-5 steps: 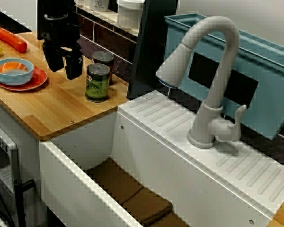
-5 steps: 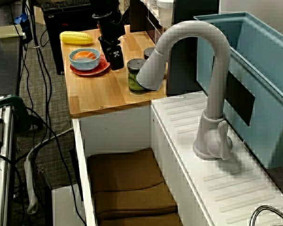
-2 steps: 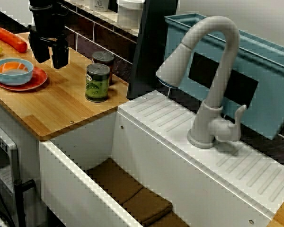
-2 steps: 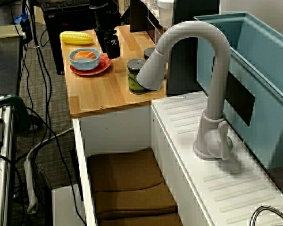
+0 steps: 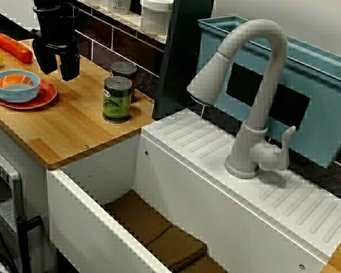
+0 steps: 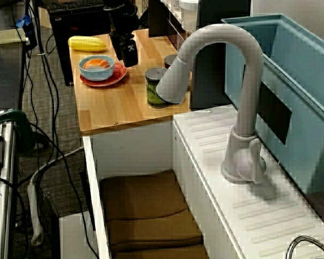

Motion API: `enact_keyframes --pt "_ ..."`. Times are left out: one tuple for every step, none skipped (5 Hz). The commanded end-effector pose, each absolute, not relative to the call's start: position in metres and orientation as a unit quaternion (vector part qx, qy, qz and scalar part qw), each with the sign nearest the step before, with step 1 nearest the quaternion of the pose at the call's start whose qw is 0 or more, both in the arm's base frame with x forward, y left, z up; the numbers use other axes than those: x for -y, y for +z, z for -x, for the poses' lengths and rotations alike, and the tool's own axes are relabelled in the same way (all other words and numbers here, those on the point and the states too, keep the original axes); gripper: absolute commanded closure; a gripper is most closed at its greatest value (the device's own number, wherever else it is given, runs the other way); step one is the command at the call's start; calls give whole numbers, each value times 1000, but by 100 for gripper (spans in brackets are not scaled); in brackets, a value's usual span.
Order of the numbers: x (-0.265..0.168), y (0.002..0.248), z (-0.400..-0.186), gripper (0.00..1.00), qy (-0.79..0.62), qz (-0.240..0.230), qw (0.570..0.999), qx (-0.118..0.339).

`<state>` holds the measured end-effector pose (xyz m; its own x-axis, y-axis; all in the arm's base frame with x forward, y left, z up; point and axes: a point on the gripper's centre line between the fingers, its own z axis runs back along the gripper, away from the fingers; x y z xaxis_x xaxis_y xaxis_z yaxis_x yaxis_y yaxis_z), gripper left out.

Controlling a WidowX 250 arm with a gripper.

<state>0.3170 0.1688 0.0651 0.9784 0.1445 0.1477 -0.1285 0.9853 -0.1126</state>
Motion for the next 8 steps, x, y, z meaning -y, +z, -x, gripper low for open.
enact_keyframes --pt "-178 85 -321 0 67 42 993 87" --pt "-178 87 -320 0 65 42 993 84" --pt "-182 90 -319 0 64 47 994 82" --pt "-184 92 -317 0 63 48 994 79" --pt "-185 92 -315 0 63 44 994 72" --pt "-187 91 -315 0 64 41 995 72" --pt "-191 90 -316 0 69 40 994 73" --pt "-191 91 -316 0 69 41 994 71"
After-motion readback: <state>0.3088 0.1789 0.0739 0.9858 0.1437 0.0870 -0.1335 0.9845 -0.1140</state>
